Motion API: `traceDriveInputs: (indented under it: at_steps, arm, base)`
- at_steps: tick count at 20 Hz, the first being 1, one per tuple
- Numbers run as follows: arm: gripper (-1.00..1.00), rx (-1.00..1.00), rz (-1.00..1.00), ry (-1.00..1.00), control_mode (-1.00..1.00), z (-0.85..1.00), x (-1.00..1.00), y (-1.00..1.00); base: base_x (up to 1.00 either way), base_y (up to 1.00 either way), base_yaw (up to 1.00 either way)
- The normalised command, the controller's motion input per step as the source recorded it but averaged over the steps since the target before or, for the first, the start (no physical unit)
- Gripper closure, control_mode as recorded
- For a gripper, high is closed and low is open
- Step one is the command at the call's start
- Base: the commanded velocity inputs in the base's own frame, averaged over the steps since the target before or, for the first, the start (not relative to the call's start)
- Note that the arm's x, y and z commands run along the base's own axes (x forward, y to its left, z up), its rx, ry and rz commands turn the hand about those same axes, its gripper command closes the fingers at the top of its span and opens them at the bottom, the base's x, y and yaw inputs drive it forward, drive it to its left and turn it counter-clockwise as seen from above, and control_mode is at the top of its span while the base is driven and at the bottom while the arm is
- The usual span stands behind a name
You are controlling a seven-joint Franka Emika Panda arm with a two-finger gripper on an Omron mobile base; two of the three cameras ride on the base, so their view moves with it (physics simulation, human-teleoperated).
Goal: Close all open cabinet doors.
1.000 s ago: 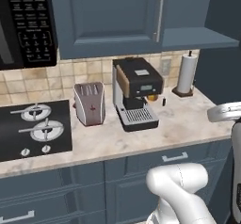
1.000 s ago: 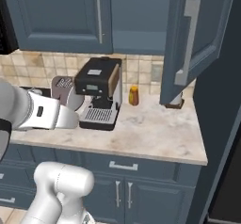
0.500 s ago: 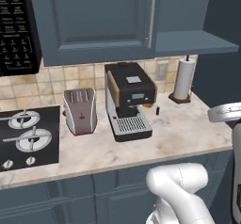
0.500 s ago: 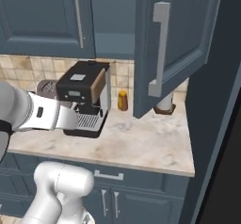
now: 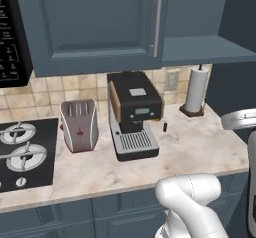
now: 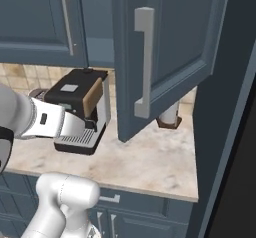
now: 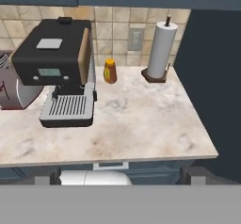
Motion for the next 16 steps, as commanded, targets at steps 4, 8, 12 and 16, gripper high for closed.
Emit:
traceDriveInputs:
  at_steps: [4, 8, 12, 16]
  arm:
    - [-1.00, 0.00, 0.00, 0.00, 1.00, 0.00, 0.00, 0.00]
    - [-1.00, 0.00, 0.00, 0.00, 1.00, 0.00, 0.00, 0.00]
    - [-1.00, 0.00, 0.00, 0.00, 1.00, 0.00, 0.00, 0.00]
    - [-1.00, 0.00, 0.00, 0.00, 1.00, 0.00, 0.00, 0.00]
  base:
    - [0.34, -0.15, 0.04]
    - [0.32, -0.12, 0.03]
    - [0.45, -0.06, 0.00]
    - [0.49, -0.09, 0.00]
